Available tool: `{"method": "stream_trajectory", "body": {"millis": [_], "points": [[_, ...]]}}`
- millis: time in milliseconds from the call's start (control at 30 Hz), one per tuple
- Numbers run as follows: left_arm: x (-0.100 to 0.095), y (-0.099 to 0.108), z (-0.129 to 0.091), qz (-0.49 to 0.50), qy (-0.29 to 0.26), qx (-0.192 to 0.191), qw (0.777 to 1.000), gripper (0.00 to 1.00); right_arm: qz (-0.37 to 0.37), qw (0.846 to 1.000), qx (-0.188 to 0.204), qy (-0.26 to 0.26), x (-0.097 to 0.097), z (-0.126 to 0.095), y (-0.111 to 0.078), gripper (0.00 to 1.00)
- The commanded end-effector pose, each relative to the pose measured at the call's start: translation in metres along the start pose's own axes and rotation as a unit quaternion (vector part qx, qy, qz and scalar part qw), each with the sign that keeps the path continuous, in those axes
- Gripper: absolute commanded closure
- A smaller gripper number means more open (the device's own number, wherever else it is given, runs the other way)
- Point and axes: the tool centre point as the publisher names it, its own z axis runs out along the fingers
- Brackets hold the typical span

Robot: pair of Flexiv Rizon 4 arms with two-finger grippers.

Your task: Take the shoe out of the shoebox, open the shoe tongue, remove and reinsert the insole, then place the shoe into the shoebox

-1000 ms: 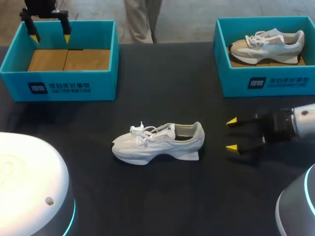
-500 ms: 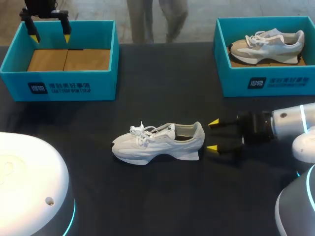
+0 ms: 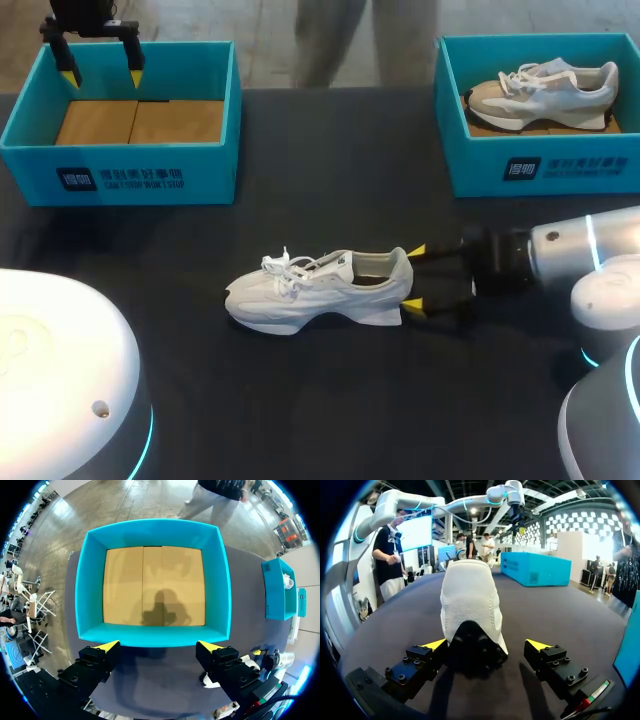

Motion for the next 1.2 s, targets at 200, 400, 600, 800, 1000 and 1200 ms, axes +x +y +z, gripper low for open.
{"method": "stream_trajectory", "body": {"millis": [200, 400, 600, 800, 1000, 1200], "points": [[0.000, 0.000, 0.000, 0.000, 0.000, 0.000, 1.000, 0.00, 0.006, 1.000, 0.000, 0.005, 0.005, 0.011, 0.006, 0.00], [0.000, 0.000, 0.000, 0.000, 0.000, 0.000, 1.000, 0.00, 0.010, 1.000, -0.005, 0.014, 0.008, 0.022, 0.009, 0.00], [0.000, 0.000, 0.000, 0.000, 0.000, 0.000, 1.000, 0.00, 0.013, 1.000, -0.008, 0.020, 0.013, 0.031, 0.010, 0.00], [0.000, 0.000, 0.000, 0.000, 0.000, 0.000, 1.000, 0.00, 0.013, 1.000, -0.011, 0.023, 0.016, 0.036, 0.011, 0.00], [0.000, 0.000, 0.000, 0.000, 0.000, 0.000, 1.000, 0.00, 0.012, 1.000, -0.014, 0.022, 0.016, 0.038, 0.011, 0.00], [0.000, 0.000, 0.000, 0.000, 0.000, 0.000, 1.000, 0.00, 0.008, 1.000, -0.015, 0.025, 0.016, 0.041, 0.012, 1.00]]}}
